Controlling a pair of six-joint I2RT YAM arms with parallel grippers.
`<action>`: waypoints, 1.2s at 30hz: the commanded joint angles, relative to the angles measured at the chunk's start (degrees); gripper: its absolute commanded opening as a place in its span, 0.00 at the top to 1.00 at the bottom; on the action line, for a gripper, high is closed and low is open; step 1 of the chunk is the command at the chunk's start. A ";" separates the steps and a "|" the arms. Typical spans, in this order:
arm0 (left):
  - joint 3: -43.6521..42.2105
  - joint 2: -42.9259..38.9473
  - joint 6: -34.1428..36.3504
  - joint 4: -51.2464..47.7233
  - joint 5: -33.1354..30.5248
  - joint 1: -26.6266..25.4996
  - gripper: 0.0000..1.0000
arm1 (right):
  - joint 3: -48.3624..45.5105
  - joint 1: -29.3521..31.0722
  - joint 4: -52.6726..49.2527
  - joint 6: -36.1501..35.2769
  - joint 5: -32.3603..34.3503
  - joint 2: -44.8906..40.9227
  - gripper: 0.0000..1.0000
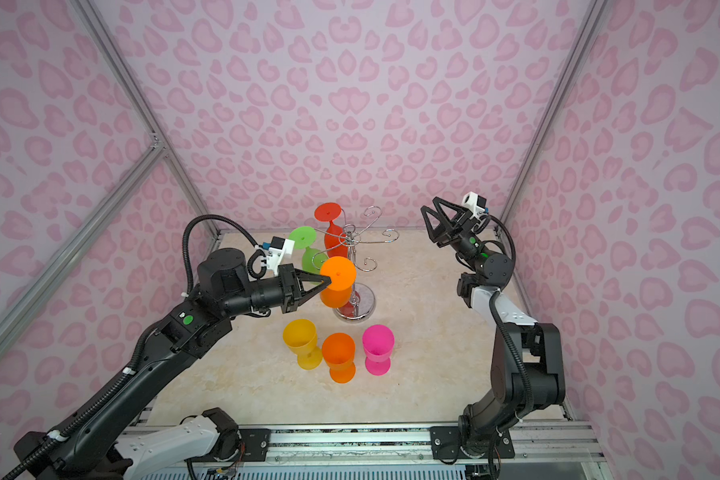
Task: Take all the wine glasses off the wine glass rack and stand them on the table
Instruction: 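Lift the orange glass off its hook with the left gripper, then raise the orange glass while the right gripper moves to its bowl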
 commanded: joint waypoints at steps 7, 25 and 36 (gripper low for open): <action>2.65 -4.06 -0.34 0.45 4.03 -1.86 0.97 | 0.00 0.22 0.89 -0.11 -0.02 -1.80 0.38; 10.70 -2.55 4.46 26.84 6.59 -1.28 0.97 | 1.51 7.10 -0.55 -11.87 -4.60 -5.72 0.37; 6.51 9.75 -15.93 63.06 10.15 2.48 0.97 | 4.54 12.30 2.07 -13.36 -4.71 -2.05 0.42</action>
